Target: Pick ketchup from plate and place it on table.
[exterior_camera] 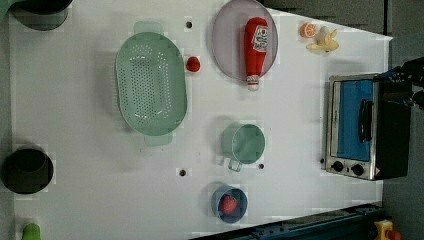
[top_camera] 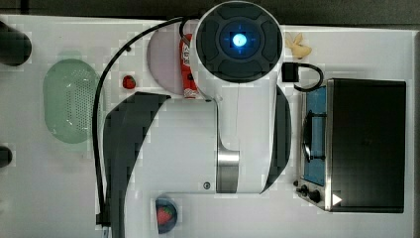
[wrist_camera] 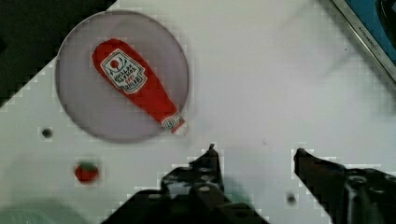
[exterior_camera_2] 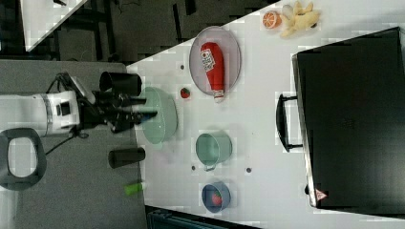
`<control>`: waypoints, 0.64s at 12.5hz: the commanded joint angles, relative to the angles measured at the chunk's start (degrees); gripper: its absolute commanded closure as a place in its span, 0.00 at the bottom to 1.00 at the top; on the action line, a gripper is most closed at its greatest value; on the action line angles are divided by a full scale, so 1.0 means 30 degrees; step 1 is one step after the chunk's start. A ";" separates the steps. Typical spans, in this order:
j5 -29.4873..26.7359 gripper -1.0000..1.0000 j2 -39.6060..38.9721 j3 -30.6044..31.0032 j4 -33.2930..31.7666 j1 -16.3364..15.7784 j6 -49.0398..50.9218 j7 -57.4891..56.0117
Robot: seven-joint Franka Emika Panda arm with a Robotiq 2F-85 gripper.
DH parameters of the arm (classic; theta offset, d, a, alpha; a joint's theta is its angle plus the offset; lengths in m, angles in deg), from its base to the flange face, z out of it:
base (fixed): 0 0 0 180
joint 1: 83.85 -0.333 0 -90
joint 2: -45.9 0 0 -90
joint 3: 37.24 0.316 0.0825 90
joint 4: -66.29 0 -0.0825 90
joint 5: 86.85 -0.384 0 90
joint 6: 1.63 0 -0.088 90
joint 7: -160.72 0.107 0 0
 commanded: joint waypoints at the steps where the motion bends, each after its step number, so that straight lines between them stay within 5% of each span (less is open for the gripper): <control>1: -0.0550 0.21 0.4027 0.1104 -0.1036 0.1922 0.3266 0.1586; 3: -0.0552 0.00 0.3806 0.1179 -0.1051 0.1886 0.3217 0.1540; 8: -0.0554 0.00 0.1859 0.1618 -0.1050 0.1823 0.2300 -0.0273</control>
